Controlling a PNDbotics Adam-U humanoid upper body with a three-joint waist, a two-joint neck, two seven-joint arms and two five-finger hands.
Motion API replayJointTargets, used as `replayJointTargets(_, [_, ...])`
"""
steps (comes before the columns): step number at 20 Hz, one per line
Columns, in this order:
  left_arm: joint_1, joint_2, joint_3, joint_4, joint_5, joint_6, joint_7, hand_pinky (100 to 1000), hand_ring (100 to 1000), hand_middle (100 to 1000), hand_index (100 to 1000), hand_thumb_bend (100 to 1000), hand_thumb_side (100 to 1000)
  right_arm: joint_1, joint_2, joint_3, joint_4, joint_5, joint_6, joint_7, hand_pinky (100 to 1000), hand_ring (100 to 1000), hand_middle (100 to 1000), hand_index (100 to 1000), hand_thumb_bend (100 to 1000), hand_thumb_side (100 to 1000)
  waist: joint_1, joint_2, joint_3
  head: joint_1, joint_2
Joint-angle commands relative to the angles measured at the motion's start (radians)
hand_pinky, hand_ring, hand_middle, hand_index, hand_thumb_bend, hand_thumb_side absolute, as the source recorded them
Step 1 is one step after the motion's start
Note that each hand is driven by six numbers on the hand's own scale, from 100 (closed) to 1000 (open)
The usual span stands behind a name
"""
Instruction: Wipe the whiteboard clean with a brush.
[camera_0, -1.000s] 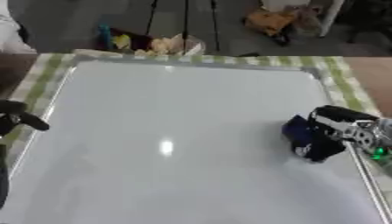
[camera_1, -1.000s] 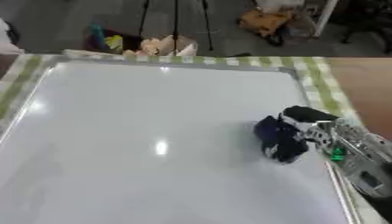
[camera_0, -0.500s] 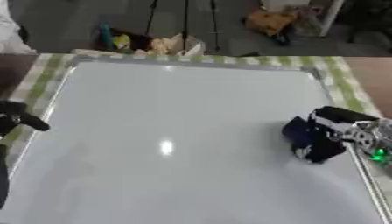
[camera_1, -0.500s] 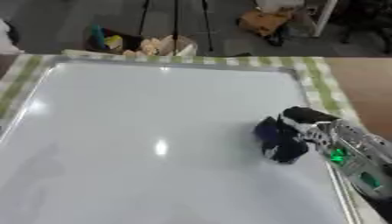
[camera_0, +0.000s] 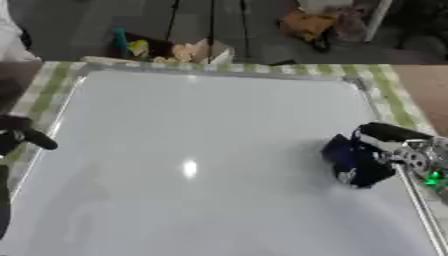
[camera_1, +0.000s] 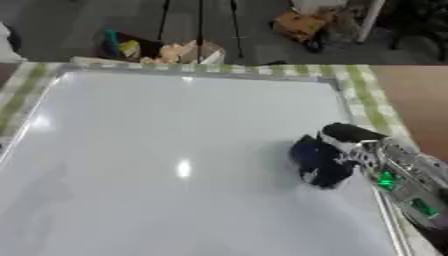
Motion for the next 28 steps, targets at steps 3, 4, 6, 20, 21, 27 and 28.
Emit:
replayJointTargets(3, [-0.015, 0.007, -0.007, -0.018, 0.002, -0.001, -0.004, 458, 911, 801, 622, 100, 974, 0.003, -0.034, -0.002, -0.06, -0.023, 0.148, 0.132, 343, 472, 498, 194, 100, 303, 0.001, -0.017, 0.001, 0.002, -0.013])
replayJointTargets(4, [-0.015, 0.007, -0.007, -0.018, 0.003, -0.001, -0.005, 459, 911, 801, 622, 100, 974, 0.005, -0.036, -0.001, -0.068, -0.026, 0.15, 0.13, 339, 469, 493, 193, 100, 302, 0.001, -0.017, 0.002, 0.002, -0.013])
replayJointTargets(6, [-0.016, 0.007, -0.008, -0.018, 0.003, -0.002, -0.005, 459, 911, 801, 623, 100, 973, 0.008, -0.037, 0.001, -0.082, -0.03, 0.155, 0.127, 334, 466, 490, 192, 100, 302, 0.001, -0.017, 0.004, 0.002, -0.013])
replayJointTargets(20, [-0.02, 0.006, -0.008, -0.018, 0.004, -0.002, -0.008, 459, 910, 800, 624, 100, 970, 0.024, -0.043, 0.01, -0.109, -0.034, 0.181, 0.112, 294, 450, 475, 191, 100, 303, 0.001, -0.022, 0.014, 0.002, -0.015])
replayJointTargets(21, [-0.02, 0.006, -0.008, -0.018, 0.004, -0.002, -0.008, 459, 910, 800, 624, 100, 970, 0.023, -0.041, 0.011, -0.105, -0.033, 0.182, 0.11, 293, 449, 474, 191, 100, 303, 0.001, -0.023, 0.014, 0.002, -0.015])
replayJointTargets(27, [-0.019, 0.007, -0.008, -0.018, 0.004, -0.002, -0.008, 460, 911, 801, 623, 100, 971, 0.017, -0.036, 0.004, -0.06, -0.027, 0.191, 0.095, 276, 438, 460, 190, 100, 303, 0.002, -0.024, 0.012, 0.002, -0.015])
replayJointTargets(28, [-0.019, 0.007, -0.008, -0.018, 0.004, -0.001, -0.008, 460, 911, 801, 623, 100, 971, 0.016, -0.035, 0.002, -0.049, -0.024, 0.193, 0.091, 271, 434, 457, 189, 100, 302, 0.003, -0.023, 0.012, 0.002, -0.016])
